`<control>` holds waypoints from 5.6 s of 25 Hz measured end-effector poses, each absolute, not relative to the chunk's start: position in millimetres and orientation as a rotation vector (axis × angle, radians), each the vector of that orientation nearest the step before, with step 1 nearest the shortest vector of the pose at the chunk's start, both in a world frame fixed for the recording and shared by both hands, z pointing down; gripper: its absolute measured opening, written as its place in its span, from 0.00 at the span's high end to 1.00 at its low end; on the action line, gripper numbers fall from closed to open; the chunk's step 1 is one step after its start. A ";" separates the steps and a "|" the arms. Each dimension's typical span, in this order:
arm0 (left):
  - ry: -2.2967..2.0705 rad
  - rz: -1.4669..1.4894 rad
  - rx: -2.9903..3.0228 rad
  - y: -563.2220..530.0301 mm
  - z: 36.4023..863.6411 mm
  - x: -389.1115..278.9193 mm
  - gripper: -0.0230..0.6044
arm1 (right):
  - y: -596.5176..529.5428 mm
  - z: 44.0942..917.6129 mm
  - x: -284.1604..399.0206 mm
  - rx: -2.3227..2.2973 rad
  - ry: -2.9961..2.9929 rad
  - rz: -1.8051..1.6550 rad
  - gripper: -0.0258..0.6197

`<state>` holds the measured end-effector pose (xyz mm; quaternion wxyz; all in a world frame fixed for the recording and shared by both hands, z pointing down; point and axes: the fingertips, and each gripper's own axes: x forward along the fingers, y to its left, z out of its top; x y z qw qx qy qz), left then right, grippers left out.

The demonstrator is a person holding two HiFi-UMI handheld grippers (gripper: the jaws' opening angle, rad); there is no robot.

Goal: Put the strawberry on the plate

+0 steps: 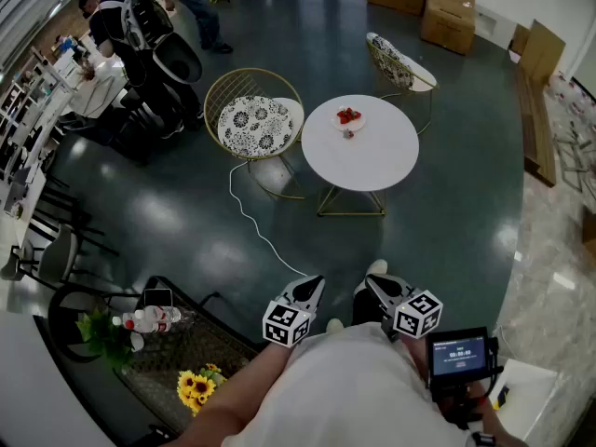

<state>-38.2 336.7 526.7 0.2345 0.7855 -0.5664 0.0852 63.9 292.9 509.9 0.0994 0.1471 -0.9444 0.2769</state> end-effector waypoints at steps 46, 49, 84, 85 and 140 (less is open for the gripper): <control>-1.540 0.249 2.261 352.7 509.2 -9.0 0.95 | 312.9 500.1 82.2 0.477 -2.786 0.731 0.95; -1.525 0.262 2.255 355.1 510.1 -2.9 0.95 | 313.2 499.2 86.9 0.482 -2.780 0.748 0.95; -1.674 0.257 2.096 213.4 493.7 -16.5 0.95 | 160.3 484.2 81.7 0.320 -2.774 0.768 0.95; -1.675 0.258 2.093 211.5 493.7 -16.6 0.95 | 158.8 484.7 82.1 0.318 -2.771 0.774 0.95; -1.477 0.284 2.172 41.2 527.7 -187.3 0.95 | -10.2 520.8 -73.6 0.581 -2.671 0.886 0.95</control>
